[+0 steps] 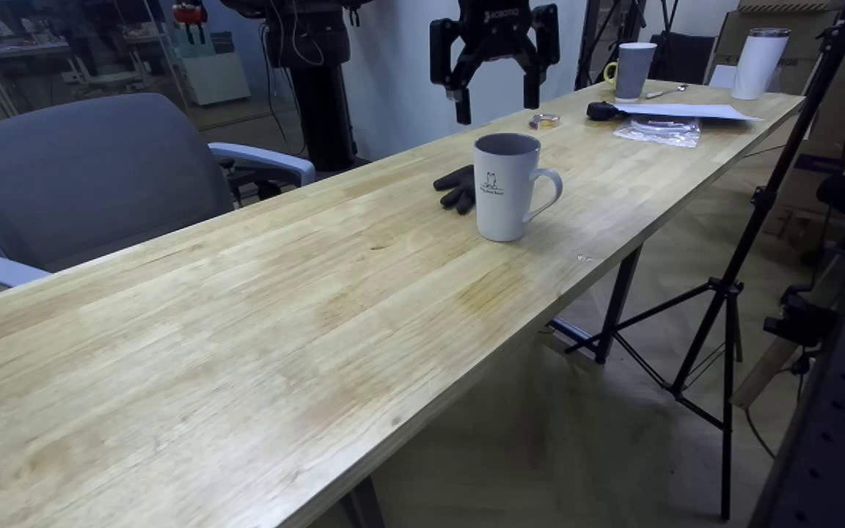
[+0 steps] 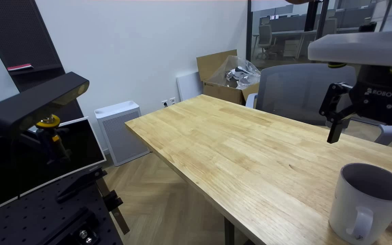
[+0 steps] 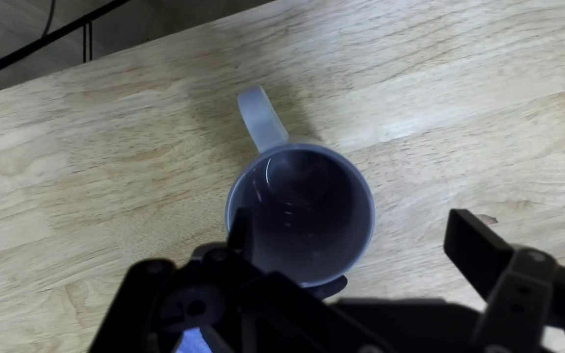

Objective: Move the white mug to the left

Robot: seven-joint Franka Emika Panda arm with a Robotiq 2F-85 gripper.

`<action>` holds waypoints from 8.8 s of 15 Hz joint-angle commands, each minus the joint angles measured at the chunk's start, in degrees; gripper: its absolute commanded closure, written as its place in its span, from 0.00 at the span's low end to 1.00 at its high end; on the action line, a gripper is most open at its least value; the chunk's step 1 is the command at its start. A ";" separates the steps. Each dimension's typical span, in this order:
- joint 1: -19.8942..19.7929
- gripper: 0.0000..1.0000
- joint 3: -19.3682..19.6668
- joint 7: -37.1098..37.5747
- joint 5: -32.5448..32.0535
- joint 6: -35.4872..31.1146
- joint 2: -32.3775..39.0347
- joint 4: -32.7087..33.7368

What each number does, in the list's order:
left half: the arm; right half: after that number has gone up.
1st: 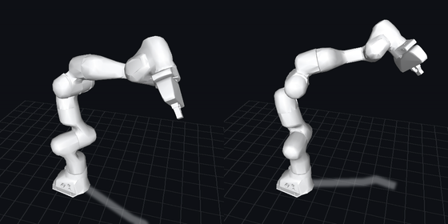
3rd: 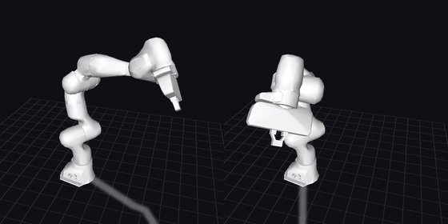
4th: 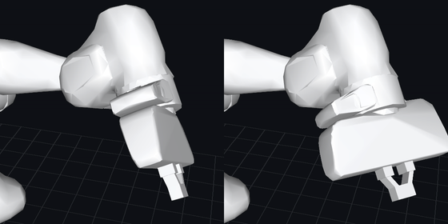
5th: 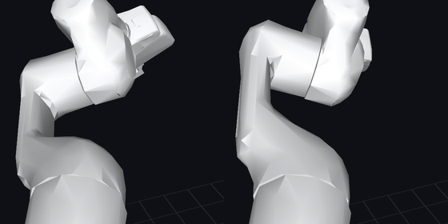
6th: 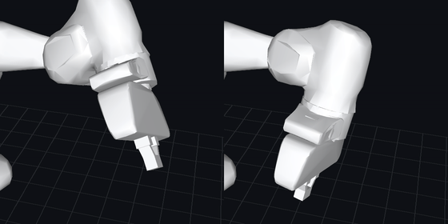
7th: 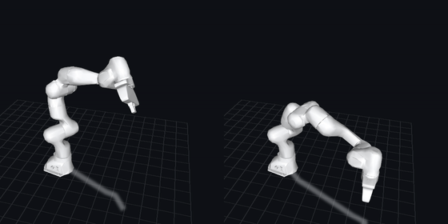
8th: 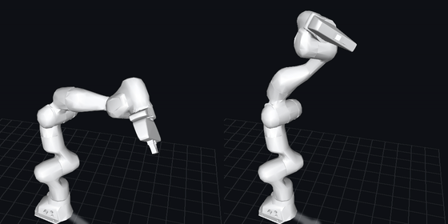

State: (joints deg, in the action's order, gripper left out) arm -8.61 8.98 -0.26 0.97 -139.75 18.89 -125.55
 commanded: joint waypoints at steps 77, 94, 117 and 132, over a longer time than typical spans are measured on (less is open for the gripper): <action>2.45 0.98 1.48 6.16 -1.67 4.00 -2.42 5.46; 3.07 0.98 -3.16 2.40 -0.70 10.17 -5.63 8.67; 8.88 0.98 -6.45 1.71 -5.86 14.08 4.81 16.72; 12.23 0.98 -8.18 1.13 -7.21 11.26 8.99 18.74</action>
State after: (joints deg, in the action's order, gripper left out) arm 3.29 1.08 -0.14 -5.14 -128.84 26.82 -109.06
